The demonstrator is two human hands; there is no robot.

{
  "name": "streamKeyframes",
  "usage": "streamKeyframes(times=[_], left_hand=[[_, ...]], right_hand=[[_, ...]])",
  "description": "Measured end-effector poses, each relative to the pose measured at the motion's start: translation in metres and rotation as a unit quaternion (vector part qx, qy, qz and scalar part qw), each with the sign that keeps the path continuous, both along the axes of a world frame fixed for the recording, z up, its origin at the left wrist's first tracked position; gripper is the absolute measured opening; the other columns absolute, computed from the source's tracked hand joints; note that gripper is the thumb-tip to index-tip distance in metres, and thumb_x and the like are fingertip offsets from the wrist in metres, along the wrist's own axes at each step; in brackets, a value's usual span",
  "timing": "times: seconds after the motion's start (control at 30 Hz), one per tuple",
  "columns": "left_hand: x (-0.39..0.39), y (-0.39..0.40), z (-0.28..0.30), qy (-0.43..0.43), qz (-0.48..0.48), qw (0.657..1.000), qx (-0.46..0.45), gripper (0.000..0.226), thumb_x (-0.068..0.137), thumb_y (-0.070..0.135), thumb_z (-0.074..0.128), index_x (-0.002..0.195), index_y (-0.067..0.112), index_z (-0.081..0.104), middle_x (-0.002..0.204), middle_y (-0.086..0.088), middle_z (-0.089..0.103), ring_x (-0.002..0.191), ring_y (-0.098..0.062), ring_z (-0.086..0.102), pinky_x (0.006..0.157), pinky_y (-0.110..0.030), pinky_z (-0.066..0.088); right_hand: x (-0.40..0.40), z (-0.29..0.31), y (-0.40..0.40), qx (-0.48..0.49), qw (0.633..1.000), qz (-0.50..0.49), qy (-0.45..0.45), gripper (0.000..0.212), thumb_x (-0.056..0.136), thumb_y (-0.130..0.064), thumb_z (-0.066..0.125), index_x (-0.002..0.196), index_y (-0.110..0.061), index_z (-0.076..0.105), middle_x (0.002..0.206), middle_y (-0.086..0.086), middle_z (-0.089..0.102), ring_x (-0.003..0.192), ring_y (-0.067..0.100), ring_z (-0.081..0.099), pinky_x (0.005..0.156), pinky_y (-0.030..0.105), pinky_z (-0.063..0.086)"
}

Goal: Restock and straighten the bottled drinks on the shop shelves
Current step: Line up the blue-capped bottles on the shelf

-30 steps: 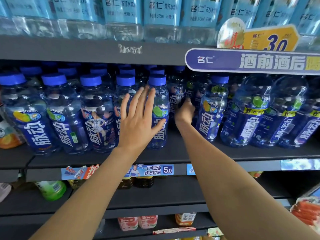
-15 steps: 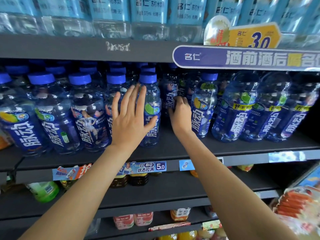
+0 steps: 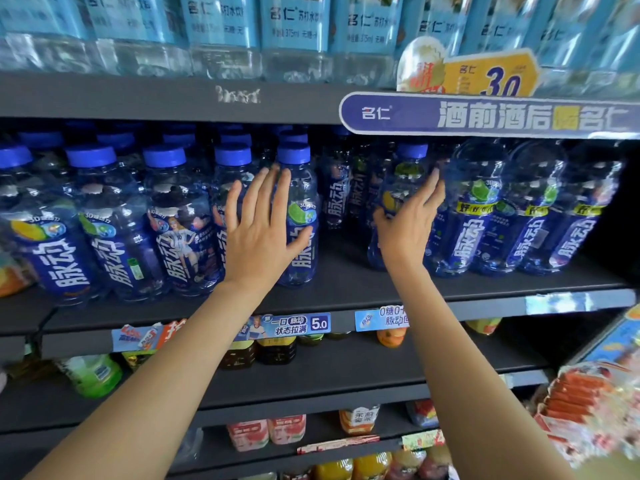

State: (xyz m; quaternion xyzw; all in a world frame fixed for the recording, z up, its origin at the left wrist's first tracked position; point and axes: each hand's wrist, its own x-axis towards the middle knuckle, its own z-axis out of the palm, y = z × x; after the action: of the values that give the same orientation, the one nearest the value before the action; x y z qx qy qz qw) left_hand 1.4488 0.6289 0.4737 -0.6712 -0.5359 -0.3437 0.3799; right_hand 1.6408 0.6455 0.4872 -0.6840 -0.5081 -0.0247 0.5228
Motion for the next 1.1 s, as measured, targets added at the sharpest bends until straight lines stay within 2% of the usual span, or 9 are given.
streamKeyframes(times=[0.07, 0.2, 0.37, 0.47, 0.53, 0.67, 0.87, 0.97, 1.1], left_hand=[[0.0, 0.0, 0.001, -0.001, 0.0, 1.0, -0.003, 0.074, 0.086, 0.052, 0.045, 0.14, 0.004, 0.03, 0.141, -0.014, 0.044, 0.132, -0.022, 0.026, 0.112, -0.042, 0.009], [0.0, 0.002, 0.0, 0.004, 0.009, 1.0, -0.003, 0.075, 0.086, 0.053, 0.042, 0.14, 0.004, 0.029, 0.14, -0.015, 0.045, 0.132, -0.023, 0.027, 0.112, -0.043, 0.009], [0.0, 0.002, 0.001, 0.006, 0.007, 1.0, -0.003, 0.075, 0.087, 0.055, 0.04, 0.14, 0.004, 0.029, 0.141, -0.014, 0.044, 0.133, -0.022, 0.026, 0.112, -0.042, 0.009], [-0.001, 0.002, 0.0, 0.005, 0.007, 1.0, 0.0, 0.074, 0.087, 0.055, 0.04, 0.14, 0.004, 0.029, 0.141, -0.014, 0.044, 0.133, -0.022, 0.026, 0.113, -0.043, 0.01], [0.0, 0.003, 0.0, 0.009, 0.011, 1.0, 0.003, 0.074, 0.087, 0.055, 0.041, 0.14, 0.004, 0.029, 0.141, -0.014, 0.044, 0.133, -0.022, 0.026, 0.113, -0.043, 0.011], [-0.001, 0.005, -0.002, 0.011, 0.014, 1.0, 0.007, 0.075, 0.087, 0.055, 0.041, 0.141, 0.004, 0.028, 0.141, -0.014, 0.044, 0.133, -0.022, 0.026, 0.113, -0.042, 0.009], [0.0, 0.003, -0.001, 0.012, 0.01, 1.0, 0.012, 0.073, 0.087, 0.054, 0.041, 0.139, 0.003, 0.03, 0.14, -0.015, 0.046, 0.132, -0.023, 0.027, 0.112, -0.042, 0.01], [0.0, 0.003, -0.001, 0.009, 0.011, 1.0, 0.008, 0.073, 0.087, 0.054, 0.043, 0.139, 0.004, 0.03, 0.14, -0.014, 0.045, 0.132, -0.022, 0.027, 0.113, -0.041, 0.007], [0.0, 0.002, 0.0, 0.008, 0.005, 1.0, 0.005, 0.074, 0.087, 0.053, 0.044, 0.139, 0.003, 0.03, 0.14, -0.015, 0.045, 0.132, -0.023, 0.026, 0.113, -0.04, 0.005]], right_hand=[[0.005, -0.008, 0.001, -0.066, 0.994, 0.029, 0.085, 0.095, 0.079, -0.024, 0.072, 0.146, 0.001, 0.008, 0.148, 0.018, 0.025, 0.134, 0.034, 0.03, 0.105, 0.043, 0.032], [-0.003, -0.011, 0.006, -0.065, 0.992, 0.085, 0.06, 0.087, 0.072, -0.031, 0.079, 0.133, 0.005, 0.028, 0.136, 0.019, 0.042, 0.126, 0.032, 0.042, 0.099, 0.038, 0.038], [-0.027, -0.014, 0.031, -0.113, 0.979, 0.161, 0.054, 0.08, 0.072, -0.029, 0.079, 0.13, 0.004, 0.032, 0.131, 0.021, 0.048, 0.121, 0.033, 0.047, 0.095, 0.04, 0.041], [-0.023, -0.03, 0.038, -0.159, 0.976, 0.146, 0.026, 0.058, 0.075, -0.028, 0.077, 0.115, 0.002, 0.047, 0.117, 0.019, 0.06, 0.109, 0.033, 0.056, 0.083, 0.036, 0.044], [-0.023, -0.036, 0.041, -0.164, 0.977, 0.132, 0.025, 0.055, 0.075, -0.033, 0.076, 0.109, 0.002, 0.05, 0.112, 0.018, 0.061, 0.104, 0.033, 0.057, 0.079, 0.035, 0.044], [-0.032, -0.036, 0.046, -0.165, 0.98, 0.109, 0.009, 0.065, 0.074, -0.038, 0.076, 0.114, 0.003, 0.045, 0.118, 0.019, 0.056, 0.11, 0.034, 0.053, 0.085, 0.04, 0.044], [-0.009, -0.024, 0.052, -0.214, 0.954, 0.21, -0.001, 0.044, 0.079, -0.027, 0.073, 0.111, 0.0, 0.059, 0.112, 0.013, 0.066, 0.105, 0.028, 0.06, 0.085, 0.031, 0.045], [0.0, -0.015, 0.054, -0.252, 0.934, 0.254, 0.004, 0.041, 0.081, -0.021, 0.071, 0.116, -0.003, 0.058, 0.115, 0.01, 0.064, 0.108, 0.025, 0.058, 0.089, 0.027, 0.042], [0.003, -0.019, 0.051, -0.232, 0.938, 0.258, -0.003, 0.042, 0.085, -0.018, 0.067, 0.122, -0.003, 0.054, 0.117, 0.011, 0.063, 0.109, 0.025, 0.058, 0.086, 0.025, 0.041]])
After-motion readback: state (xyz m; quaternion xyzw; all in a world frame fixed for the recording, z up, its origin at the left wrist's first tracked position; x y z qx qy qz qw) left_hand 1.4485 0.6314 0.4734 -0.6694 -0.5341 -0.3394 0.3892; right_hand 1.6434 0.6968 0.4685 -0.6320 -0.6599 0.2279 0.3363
